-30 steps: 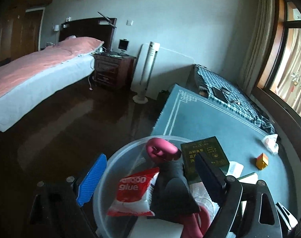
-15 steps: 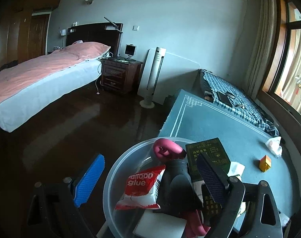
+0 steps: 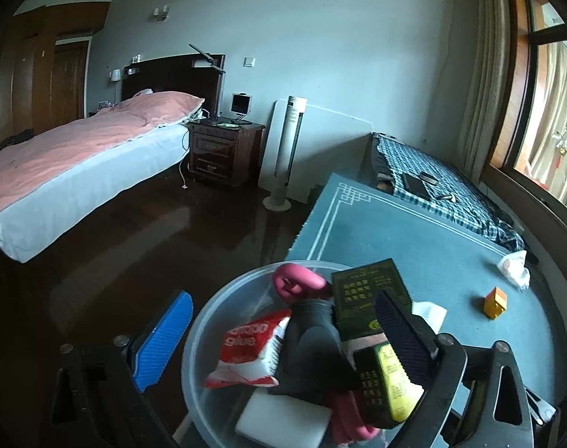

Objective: Organize objects
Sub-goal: 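Carry the pink toy and tin to the bowl and release both, then move both grippers toward the orange-yellow block and white mesh bag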

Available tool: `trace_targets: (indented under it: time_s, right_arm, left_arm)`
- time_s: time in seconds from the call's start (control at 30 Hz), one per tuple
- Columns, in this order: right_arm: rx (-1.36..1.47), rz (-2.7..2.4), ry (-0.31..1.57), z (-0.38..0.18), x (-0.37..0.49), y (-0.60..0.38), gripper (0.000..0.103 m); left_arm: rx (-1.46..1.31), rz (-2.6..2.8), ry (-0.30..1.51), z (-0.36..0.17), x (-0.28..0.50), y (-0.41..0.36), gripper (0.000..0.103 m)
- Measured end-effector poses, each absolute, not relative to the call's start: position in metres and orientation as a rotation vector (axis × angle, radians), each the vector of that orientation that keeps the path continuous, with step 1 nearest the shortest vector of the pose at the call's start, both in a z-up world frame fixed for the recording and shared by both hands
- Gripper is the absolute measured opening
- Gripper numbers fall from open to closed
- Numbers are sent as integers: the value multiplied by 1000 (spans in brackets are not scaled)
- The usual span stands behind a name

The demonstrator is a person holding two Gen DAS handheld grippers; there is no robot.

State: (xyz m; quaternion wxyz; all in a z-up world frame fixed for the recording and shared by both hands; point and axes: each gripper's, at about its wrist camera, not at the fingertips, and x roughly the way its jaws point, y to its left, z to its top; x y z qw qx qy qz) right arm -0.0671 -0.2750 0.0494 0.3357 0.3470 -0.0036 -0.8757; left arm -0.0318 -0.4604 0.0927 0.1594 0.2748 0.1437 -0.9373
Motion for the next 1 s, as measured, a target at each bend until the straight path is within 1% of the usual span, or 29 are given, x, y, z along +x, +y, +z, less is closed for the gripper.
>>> trace_targets:
  time_s: [0.37,0.77,1.0]
  right_arm:
    - [956,-2400,-23,40,-85,-225,74]
    - [1001,-2557,-59,38,-107,-152,74]
    - [1034,-2652,-142,38,-129,-100,74]
  left_arm:
    - [810,-2740,337,98,-41,-422,103]
    - [878,-2841,243,101,-53,-359,103]
    - [917,-2892,172,103,-65,-319,103]
